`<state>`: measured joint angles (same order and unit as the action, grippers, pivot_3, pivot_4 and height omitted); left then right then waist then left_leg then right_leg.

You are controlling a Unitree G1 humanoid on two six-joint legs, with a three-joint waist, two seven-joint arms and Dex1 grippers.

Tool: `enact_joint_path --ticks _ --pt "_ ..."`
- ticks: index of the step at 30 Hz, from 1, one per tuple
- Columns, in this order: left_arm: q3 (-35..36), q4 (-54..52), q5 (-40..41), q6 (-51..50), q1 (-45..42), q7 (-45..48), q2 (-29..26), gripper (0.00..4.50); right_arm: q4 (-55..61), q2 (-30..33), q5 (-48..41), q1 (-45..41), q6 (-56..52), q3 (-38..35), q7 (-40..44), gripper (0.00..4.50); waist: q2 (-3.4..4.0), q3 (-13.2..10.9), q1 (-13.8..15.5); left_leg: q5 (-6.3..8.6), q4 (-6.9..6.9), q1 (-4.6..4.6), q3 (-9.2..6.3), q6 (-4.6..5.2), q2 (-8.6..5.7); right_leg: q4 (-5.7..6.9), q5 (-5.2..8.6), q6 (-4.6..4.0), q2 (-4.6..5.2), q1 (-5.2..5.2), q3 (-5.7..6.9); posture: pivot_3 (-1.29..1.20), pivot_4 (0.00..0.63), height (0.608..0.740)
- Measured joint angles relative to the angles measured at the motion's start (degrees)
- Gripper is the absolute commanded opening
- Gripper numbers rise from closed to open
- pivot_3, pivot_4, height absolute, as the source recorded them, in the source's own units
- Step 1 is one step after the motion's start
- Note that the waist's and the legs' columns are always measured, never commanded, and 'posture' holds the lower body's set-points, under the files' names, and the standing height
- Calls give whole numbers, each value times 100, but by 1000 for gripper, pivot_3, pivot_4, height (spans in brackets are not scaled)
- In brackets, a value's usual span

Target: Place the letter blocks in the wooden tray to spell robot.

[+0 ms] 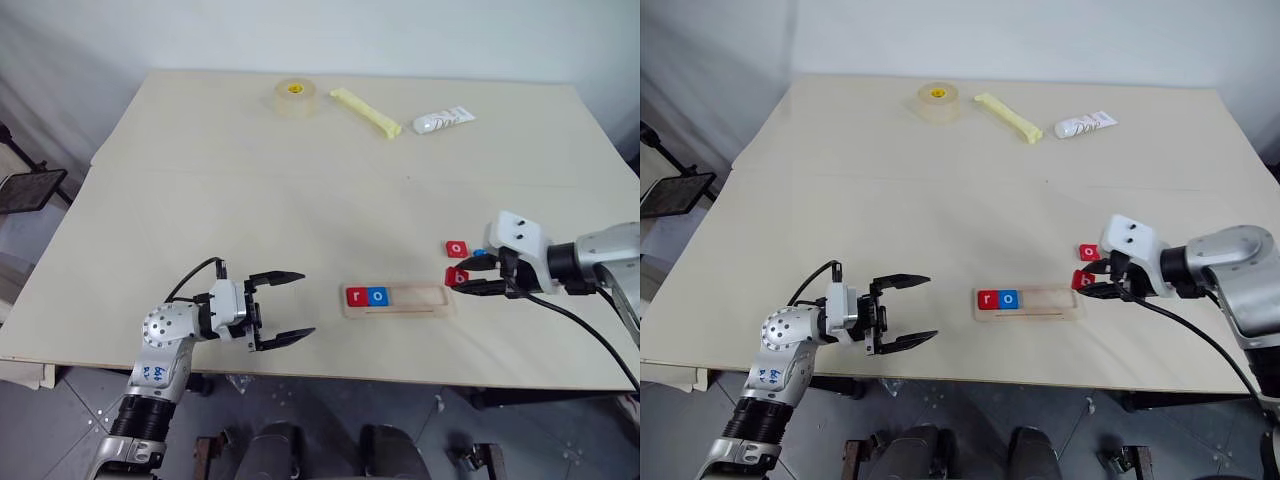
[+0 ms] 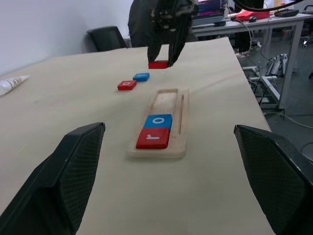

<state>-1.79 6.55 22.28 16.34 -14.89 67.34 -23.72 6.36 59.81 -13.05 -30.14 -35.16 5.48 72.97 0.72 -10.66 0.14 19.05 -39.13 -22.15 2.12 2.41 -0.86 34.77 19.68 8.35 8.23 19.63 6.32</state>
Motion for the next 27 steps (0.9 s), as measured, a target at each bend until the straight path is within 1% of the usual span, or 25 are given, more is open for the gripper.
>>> enact_joint_path --ticks 2,5,9,15,22,24,27 --pt "-21 68 -2 42 -68 34 7 4500 222 -101 55 -178 -150 291 -13 1474 0 0 -2 0 1 -2 -3 0 -3 0 0 0 -1 0 4 0 150 740" --pt "-62 101 -7 76 -61 58 21 4500 261 -270 213 -245 -161 762 -23 1474 -1 0 7 2 4 -9 -7 4 -15 7 -1 1 -1 7 26 0 150 740" --pt "-101 100 -8 98 -60 57 33 4500 255 -517 373 -481 -208 1157 -76 1474 -1 0 -6 0 4 -10 -6 8 -20 14 -1 3 3 9 34 0 150 740" --pt "-108 68 -8 100 -28 -30 39 4500 103 -808 630 -749 -94 1456 -130 1474 -1 0 -10 0 4 -10 -10 9 -22 19 -1 3 4 8 39 0 150 740" --pt "-108 -15 -9 100 25 -132 35 4500 -31 -879 789 -772 20 1505 -119 1474 -1 0 -13 -1 4 -9 -11 11 -25 21 -2 4 7 8 41 0 150 740" --pt "-108 -67 -10 99 25 -154 35 4500 -34 -884 791 -773 20 1520 -104 2221 -1 0 -14 -1 4 -9 -11 11 -25 22 -2 4 7 8 41 0 150 740" --pt "-109 -105 -12 99 24 -178 36 4500 37 -888 775 -772 -5 1555 -33 3207 -1 0 -13 -1 4 -9 -11 11 -25 22 -2 4 7 8 41 0 150 740"
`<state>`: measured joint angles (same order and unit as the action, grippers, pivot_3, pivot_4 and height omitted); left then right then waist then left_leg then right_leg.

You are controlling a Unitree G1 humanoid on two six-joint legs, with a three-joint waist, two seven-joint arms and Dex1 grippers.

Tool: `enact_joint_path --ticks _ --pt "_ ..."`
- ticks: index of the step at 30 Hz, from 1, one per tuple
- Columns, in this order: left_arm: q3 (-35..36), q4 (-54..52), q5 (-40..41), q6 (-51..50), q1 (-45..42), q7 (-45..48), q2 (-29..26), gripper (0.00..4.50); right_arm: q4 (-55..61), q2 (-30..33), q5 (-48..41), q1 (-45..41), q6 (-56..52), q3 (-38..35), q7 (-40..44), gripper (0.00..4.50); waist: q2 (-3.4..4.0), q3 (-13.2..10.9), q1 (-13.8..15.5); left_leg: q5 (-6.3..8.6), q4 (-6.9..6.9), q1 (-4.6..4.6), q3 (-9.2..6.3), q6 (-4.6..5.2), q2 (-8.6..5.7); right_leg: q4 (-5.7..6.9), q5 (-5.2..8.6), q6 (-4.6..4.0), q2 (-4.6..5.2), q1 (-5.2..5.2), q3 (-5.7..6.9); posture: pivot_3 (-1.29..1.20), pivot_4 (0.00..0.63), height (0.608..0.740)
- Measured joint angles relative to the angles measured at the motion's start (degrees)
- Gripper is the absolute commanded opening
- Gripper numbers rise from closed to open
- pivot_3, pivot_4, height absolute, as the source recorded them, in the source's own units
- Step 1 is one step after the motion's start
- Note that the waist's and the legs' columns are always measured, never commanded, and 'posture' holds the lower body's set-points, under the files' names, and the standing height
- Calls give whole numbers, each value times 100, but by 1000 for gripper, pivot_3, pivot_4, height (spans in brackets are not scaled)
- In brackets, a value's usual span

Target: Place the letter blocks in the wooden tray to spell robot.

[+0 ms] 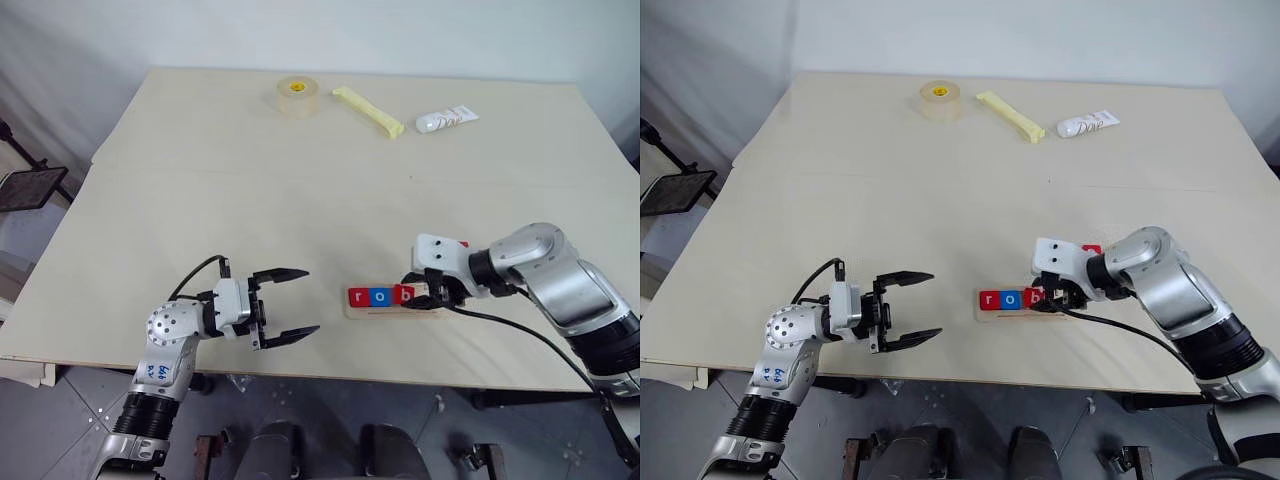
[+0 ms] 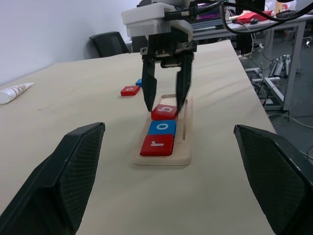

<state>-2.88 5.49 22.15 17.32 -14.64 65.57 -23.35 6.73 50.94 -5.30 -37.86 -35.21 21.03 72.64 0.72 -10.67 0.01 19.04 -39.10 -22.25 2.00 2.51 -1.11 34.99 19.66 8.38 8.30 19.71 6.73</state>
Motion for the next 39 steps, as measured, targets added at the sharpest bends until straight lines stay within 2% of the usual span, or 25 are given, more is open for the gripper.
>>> enact_joint_path --ticks 4,8,12,20,24,27,35,39 --pt "-4 0 -3 -1 -3 -50 10 4500 183 -12 -57 0 -124 -2 17 4458 0 0 1 0 0 0 0 0 0 0 0 0 0 0 0 0 150 740" --pt "-38 2 -5 -1 -16 -55 29 4500 280 -21 -102 34 -238 -57 -51 4458 0 0 8 0 0 0 -2 0 0 0 0 0 0 0 1 0 150 740" --pt "-48 15 -12 2 -76 -55 48 4500 494 0 -327 229 -327 -417 -109 4458 0 0 11 0 0 0 -3 0 -1 0 0 0 0 -1 2 0 150 740" --pt "-47 200 -16 13 -107 -52 76 4500 589 73 -873 1398 -209 -2274 -789 4458 -1 0 90 -1 0 0 0 4 -6 0 -2 5 6 -4 7 0 150 740" --pt "-50 225 -23 21 -130 -60 95 4500 38 -328 -1109 2199 545 -3698 -1404 4458 -5 2 159 -2 4 2 1 8 -12 -2 -4 7 8 -8 10 0 150 740" --pt "-31 264 -25 18 -126 -100 86 4500 -489 -396 -1169 2821 1255 -4337 -1476 4458 -5 2 169 -1 4 2 2 15 -18 -2 -7 13 11 -11 12 0 150 740" --pt "-11 522 -12 54 -211 -50 88 4500 -895 -483 -1491 3776 1917 -5063 -1466 4458 -2 2 128 -6 4 11 17 17 -9 -4 -7 14 10 -13 8 0 150 740" --pt "53 728 3 173 -321 11 93 4500 -876 -711 -1748 3929 2024 -5108 -1480 4458 -2 2 131 -6 3 12 17 18 -10 -4 -7 14 11 -13 5 0 150 740"
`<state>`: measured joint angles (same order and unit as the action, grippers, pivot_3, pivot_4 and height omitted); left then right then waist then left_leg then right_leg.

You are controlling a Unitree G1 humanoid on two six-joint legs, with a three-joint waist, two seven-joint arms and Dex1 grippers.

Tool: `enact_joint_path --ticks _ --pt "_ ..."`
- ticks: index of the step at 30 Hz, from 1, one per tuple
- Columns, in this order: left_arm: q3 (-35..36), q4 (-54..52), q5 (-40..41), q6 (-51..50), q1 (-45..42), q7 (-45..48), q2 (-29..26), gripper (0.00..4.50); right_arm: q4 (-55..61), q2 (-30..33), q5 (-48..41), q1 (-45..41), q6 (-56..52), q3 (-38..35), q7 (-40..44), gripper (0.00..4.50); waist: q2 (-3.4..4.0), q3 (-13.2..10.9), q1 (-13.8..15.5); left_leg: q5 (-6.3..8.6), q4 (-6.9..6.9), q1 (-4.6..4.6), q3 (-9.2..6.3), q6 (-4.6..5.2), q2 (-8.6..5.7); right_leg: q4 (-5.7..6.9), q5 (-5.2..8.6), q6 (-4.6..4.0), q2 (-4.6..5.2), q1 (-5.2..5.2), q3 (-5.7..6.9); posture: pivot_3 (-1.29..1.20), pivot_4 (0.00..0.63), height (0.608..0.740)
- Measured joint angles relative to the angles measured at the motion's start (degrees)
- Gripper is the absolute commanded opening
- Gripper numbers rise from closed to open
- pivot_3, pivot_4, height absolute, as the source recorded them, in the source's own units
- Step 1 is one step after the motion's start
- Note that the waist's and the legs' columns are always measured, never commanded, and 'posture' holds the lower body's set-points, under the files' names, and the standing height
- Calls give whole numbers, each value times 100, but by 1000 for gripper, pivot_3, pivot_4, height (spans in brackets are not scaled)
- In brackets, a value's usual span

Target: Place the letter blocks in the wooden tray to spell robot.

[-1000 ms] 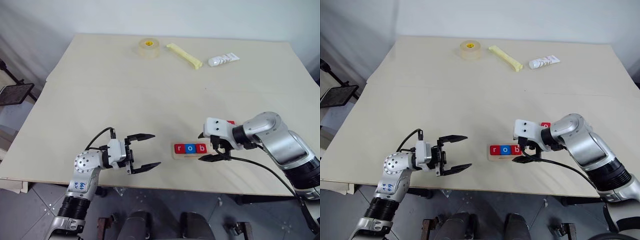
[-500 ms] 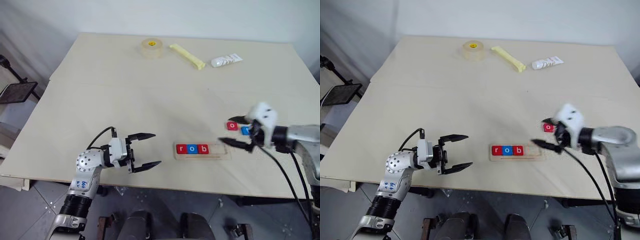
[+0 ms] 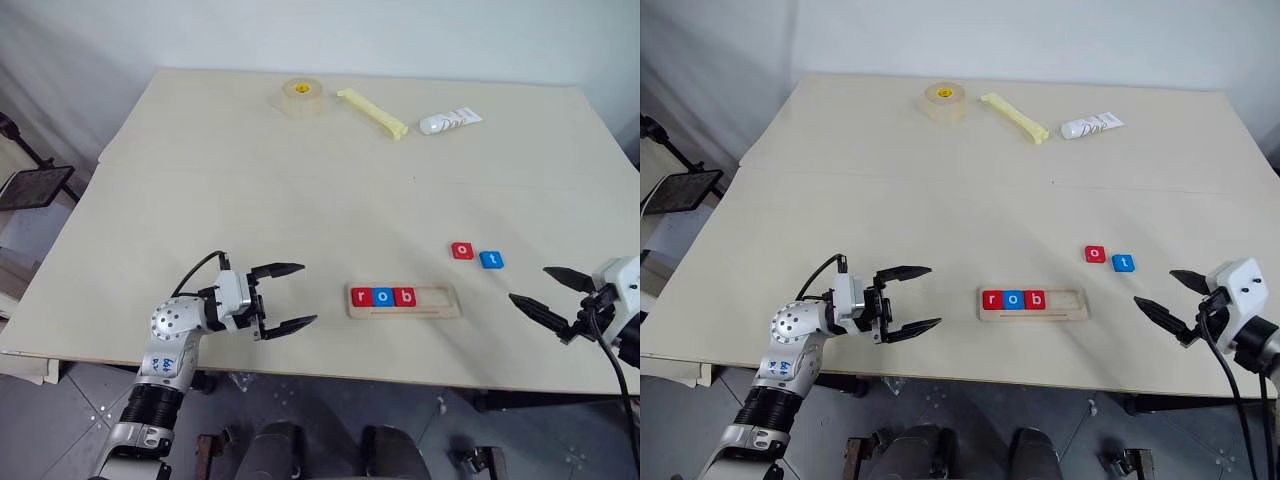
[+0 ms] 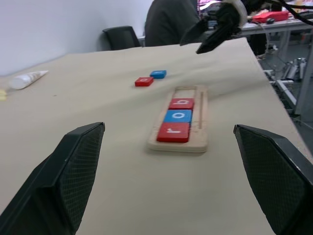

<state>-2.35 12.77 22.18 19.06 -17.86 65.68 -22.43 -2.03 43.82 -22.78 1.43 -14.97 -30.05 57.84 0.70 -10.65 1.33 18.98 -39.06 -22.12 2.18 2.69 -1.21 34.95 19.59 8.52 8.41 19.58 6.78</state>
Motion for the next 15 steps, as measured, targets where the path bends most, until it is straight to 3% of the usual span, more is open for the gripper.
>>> enact_joint_path --ticks 15 --pt "21 129 6 93 -2 76 4 4500 346 -141 -254 90 -36 32 -244 4458 0 0 7 0 0 -1 -3 1 -4 0 0 1 2 -1 0 0 150 740"
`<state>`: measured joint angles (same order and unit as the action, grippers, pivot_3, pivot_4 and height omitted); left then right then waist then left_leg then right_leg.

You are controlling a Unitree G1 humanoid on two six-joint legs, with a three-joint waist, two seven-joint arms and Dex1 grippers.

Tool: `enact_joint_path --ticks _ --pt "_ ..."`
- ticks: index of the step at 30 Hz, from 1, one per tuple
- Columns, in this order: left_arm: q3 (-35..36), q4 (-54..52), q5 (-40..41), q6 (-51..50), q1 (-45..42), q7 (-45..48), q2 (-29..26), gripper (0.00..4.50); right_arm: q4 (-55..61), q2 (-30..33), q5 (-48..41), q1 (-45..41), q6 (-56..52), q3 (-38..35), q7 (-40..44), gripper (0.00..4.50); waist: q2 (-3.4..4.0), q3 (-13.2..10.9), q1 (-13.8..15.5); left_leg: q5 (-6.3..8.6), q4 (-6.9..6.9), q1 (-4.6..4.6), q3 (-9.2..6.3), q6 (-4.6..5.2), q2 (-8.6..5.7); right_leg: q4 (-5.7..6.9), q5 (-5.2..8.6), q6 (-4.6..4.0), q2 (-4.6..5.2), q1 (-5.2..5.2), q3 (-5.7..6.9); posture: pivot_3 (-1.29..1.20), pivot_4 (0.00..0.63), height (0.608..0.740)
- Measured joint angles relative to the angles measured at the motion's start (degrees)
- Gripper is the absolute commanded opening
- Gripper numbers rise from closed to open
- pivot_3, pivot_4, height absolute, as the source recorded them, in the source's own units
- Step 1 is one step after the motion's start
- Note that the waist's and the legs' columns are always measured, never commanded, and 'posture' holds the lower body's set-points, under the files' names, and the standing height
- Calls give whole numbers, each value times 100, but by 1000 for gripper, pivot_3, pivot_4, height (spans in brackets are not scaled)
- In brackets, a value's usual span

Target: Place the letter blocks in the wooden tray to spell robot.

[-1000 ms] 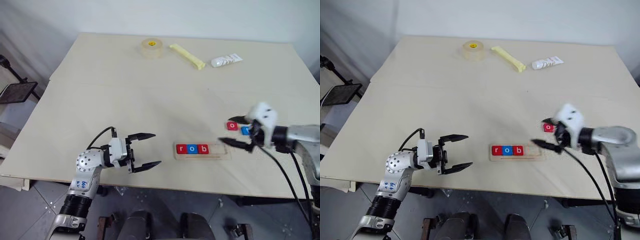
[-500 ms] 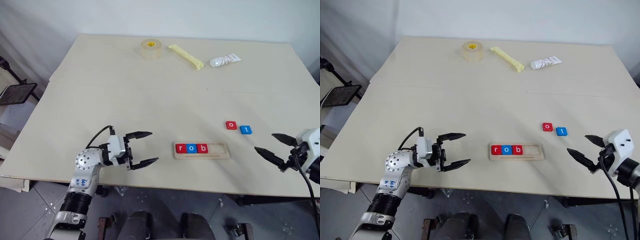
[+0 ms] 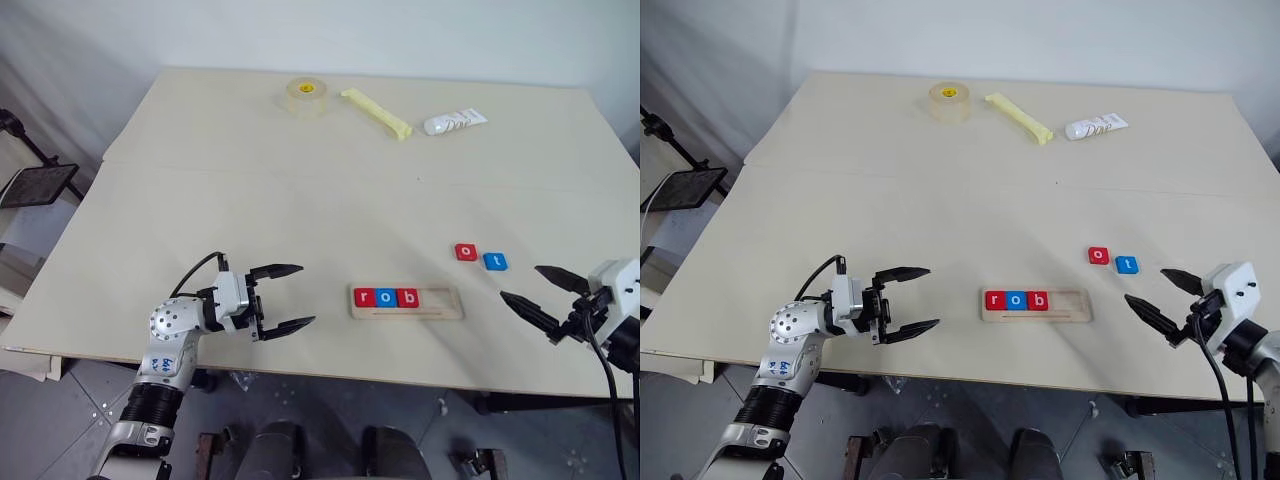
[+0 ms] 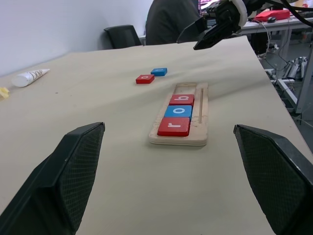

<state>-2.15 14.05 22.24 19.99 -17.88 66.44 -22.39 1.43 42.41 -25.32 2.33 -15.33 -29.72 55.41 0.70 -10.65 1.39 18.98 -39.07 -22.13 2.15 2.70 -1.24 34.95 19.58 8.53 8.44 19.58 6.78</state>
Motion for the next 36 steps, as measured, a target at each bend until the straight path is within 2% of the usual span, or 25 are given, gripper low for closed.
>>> enact_joint_path --ticks 7,14,19,22,33,36 --pt "6 15 0 24 0 0 25 4500 164 12 -71 -28 -313 17 -209 4458 0 0 1 0 0 0 0 0 0 1 0 0 0 0 0 0 150 740" --pt "16 47 0 86 -131 -3 132 4500 806 -25 -71 -864 -1759 584 -1384 4458 1 1 -14 -2 -2 -1 0 -2 1 5 0 0 1 4 -2 0 150 740" --pt "15 43 -3 137 -105 -23 188 4500 825 -378 20 -1653 -2421 1185 -2200 4458 1 1 -13 -2 -2 -2 -2 -1 -1 6 0 0 2 5 -1 0 150 740" --pt "1 32 -5 163 -28 -47 230 4500 257 -497 297 -2084 -2456 1500 -2499 4458 1 1 5 -2 -2 -4 -9 -1 -4 8 0 0 1 5 5 0 150 740" --pt "-3 -221 -9 181 271 -214 229 4500 -951 -598 763 -2558 -1946 1889 -2531 4458 1 1 -24 -1 1 -7 -4 2 -2 11 0 0 1 10 6 0 150 740" --pt "-2 -258 -11 181 309 -270 225 4500 -1030 -619 819 -2671 -1974 1951 -2532 3857 1 1 -25 -1 1 -7 -4 2 -2 11 0 0 1 11 6 0 150 740"
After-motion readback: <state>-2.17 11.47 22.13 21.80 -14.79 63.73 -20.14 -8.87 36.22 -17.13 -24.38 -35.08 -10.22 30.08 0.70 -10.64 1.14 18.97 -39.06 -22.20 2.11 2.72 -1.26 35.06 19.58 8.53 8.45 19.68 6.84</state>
